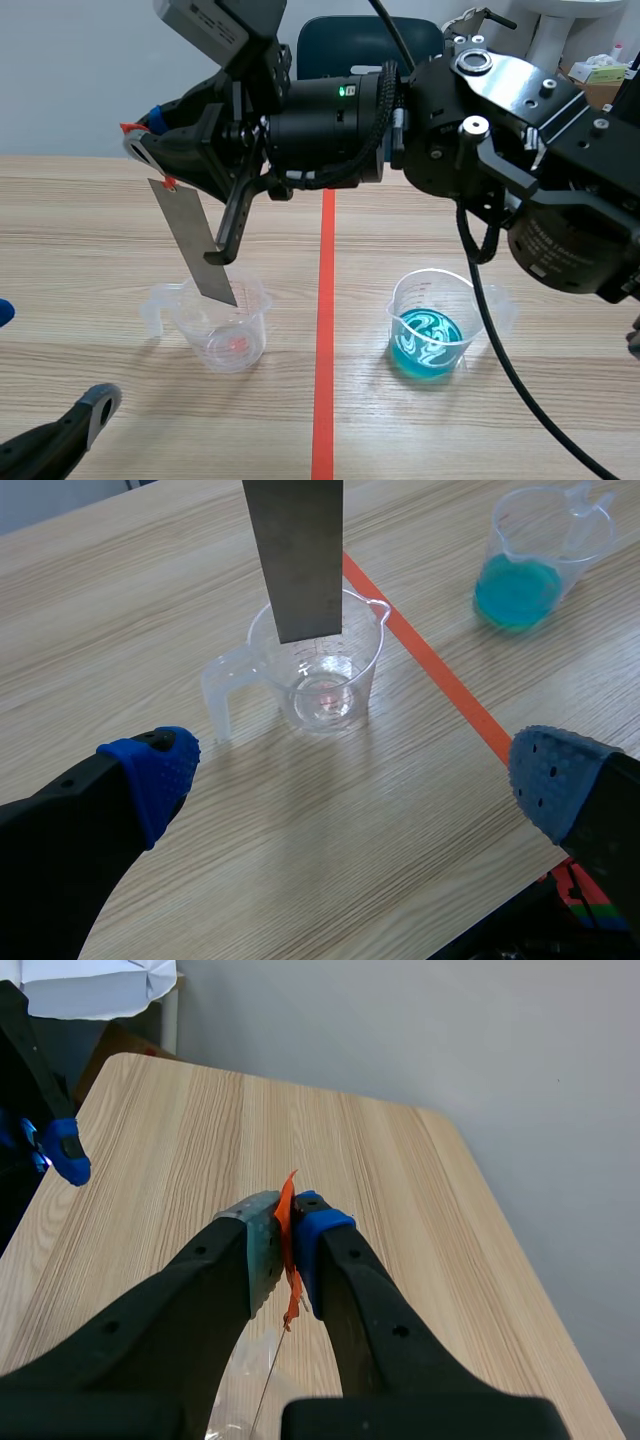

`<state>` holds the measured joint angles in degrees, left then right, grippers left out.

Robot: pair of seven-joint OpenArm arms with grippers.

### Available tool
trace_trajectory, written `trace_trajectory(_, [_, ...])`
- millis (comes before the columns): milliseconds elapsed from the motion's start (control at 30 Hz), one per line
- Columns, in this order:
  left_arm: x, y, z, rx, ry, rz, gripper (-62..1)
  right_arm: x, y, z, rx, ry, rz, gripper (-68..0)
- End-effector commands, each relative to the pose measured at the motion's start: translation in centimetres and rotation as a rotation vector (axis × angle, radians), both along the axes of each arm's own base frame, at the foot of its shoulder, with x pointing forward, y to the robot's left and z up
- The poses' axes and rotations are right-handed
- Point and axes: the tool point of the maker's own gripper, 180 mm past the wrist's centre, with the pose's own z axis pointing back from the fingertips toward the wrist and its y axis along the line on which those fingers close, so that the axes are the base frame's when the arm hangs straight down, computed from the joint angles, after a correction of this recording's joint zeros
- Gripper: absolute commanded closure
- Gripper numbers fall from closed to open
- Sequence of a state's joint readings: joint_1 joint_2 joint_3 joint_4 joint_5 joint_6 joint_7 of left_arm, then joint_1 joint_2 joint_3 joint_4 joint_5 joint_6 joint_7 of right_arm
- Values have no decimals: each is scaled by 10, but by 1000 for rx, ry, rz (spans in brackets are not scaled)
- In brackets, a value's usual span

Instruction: Do the redox reaction experiment

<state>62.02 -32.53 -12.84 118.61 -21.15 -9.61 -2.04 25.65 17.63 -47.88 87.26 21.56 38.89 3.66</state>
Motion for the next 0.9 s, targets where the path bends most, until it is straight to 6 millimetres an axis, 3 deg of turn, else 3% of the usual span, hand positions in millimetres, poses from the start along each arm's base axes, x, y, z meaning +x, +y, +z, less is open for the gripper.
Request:
trace_trajectory(0, [3,-3,7,-22,-25,1,-623,-3,0,4,21,2,14,-8])
trace_trajectory(267, [3,-3,7,-22,-25,1,-623,-17,2,-20,-35,23,31,-8])
trace_trajectory(600, [3,-3,7,-22,-25,1,-623,-23,2,-32,-52,37,30,-8])
trace_trajectory(867, [3,-3,7,-22,-25,1,-623,-34,1,-53,-85,59,26,-8])
